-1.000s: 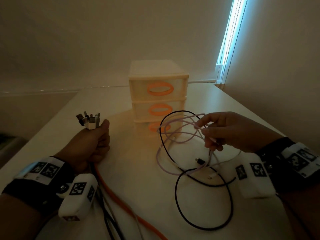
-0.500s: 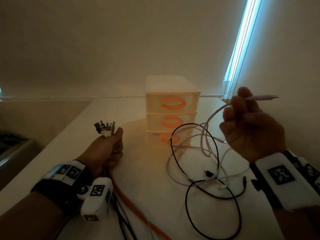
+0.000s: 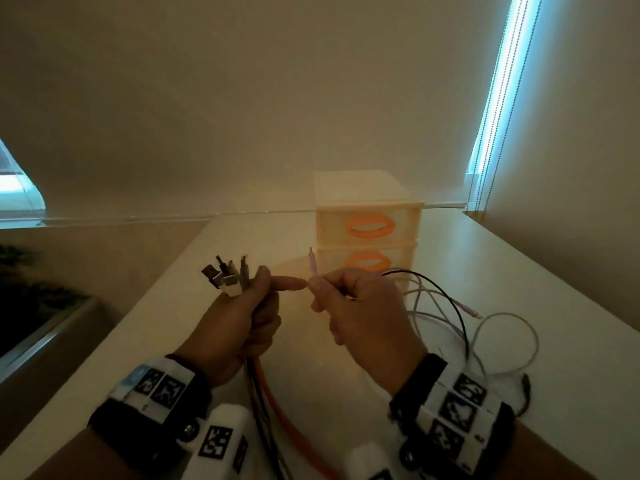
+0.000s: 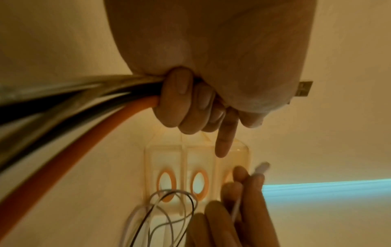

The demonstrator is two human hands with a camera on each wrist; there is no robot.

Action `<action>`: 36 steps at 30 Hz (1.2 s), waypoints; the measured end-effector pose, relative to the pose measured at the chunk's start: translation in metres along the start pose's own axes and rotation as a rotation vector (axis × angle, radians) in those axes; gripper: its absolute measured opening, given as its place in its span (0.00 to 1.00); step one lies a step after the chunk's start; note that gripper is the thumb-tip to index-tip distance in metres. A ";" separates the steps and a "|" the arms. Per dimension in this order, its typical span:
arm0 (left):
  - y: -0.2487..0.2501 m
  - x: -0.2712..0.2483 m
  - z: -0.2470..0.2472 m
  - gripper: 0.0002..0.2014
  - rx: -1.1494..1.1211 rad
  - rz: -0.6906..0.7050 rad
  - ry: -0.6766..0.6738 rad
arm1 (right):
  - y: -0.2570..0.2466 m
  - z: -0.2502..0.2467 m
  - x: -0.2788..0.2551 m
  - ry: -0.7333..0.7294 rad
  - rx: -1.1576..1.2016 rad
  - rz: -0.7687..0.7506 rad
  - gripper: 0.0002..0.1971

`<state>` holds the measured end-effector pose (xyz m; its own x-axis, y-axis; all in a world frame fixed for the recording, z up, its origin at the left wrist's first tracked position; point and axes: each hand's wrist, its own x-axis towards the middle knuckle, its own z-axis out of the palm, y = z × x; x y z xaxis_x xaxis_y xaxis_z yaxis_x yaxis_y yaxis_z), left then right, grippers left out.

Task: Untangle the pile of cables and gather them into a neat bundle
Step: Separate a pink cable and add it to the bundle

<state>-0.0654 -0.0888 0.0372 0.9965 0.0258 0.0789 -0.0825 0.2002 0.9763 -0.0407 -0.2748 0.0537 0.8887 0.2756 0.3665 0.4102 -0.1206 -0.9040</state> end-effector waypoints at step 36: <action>0.006 -0.006 0.011 0.15 -0.045 -0.013 0.042 | 0.018 0.002 -0.017 -0.307 -0.211 -0.017 0.09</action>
<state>-0.0714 -0.0985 0.0450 0.9963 0.0637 0.0569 -0.0709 0.2448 0.9670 -0.0483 -0.2792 0.0305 0.7916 0.5486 0.2692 0.4861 -0.2985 -0.8213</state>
